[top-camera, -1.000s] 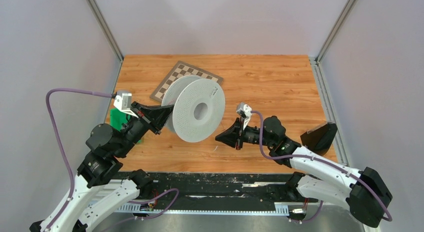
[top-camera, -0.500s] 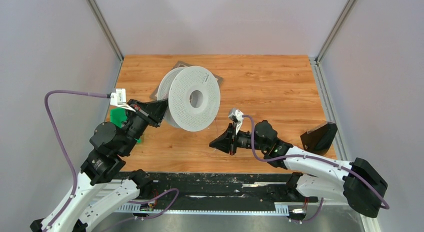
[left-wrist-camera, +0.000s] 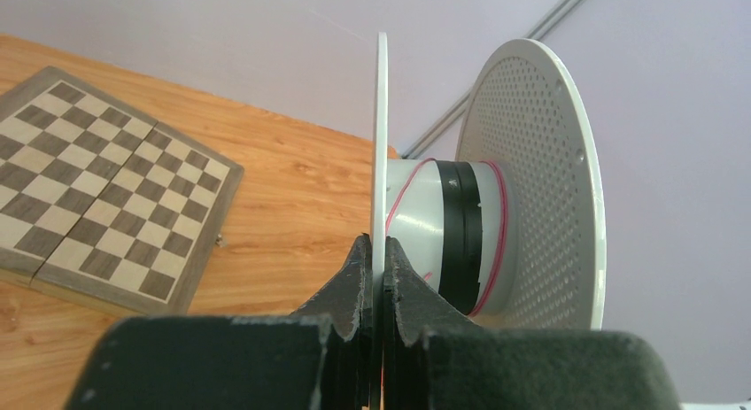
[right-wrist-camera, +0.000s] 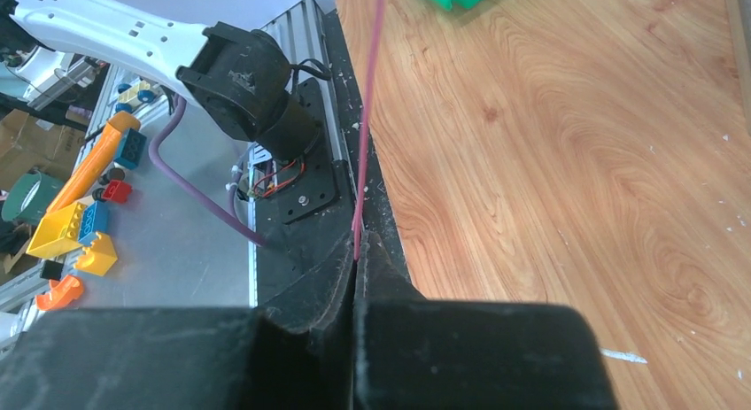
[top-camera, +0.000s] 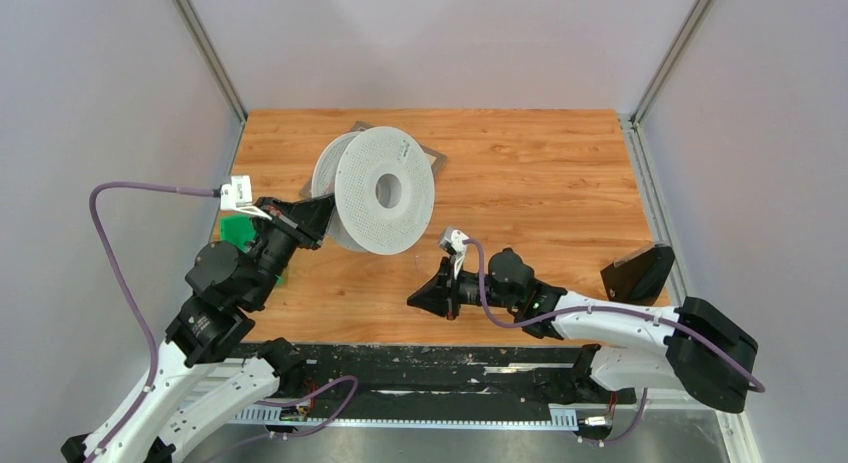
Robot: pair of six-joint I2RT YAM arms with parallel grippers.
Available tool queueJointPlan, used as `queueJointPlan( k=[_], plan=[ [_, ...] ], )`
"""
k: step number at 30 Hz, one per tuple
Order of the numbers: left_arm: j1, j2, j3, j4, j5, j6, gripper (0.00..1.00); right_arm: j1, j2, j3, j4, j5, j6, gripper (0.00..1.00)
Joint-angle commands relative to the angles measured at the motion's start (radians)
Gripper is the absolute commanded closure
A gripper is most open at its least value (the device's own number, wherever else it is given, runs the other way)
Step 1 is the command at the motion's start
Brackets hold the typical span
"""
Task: Wrap the cables
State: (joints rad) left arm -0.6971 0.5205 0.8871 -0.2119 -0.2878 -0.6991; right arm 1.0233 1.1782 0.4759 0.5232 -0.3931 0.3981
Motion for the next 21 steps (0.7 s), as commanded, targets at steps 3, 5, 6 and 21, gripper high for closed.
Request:
queueJointPlan(
  k=[3, 5, 6, 21],
  plan=[
    [0.002, -0.012, 0.009, 0.124, -0.063, -0.062, 1.0, 0.029, 0.046, 0.06, 0.048, 0.021, 0.024, 0.98],
    [0.002, -0.008, 0.009, 0.121, -0.068, -0.067, 1.0, 0.036, 0.065, 0.078, 0.035, 0.027, 0.025, 0.98],
    [0.002, -0.005, 0.009, 0.12, -0.077, -0.067, 1.0, 0.042, 0.071, 0.09, 0.022, 0.033, 0.024, 0.99],
    [0.002, -0.016, -0.002, 0.082, -0.172, -0.067, 1.0, 0.097, 0.155, 0.177, -0.034, 0.105, 0.024, 0.98]
  ],
)
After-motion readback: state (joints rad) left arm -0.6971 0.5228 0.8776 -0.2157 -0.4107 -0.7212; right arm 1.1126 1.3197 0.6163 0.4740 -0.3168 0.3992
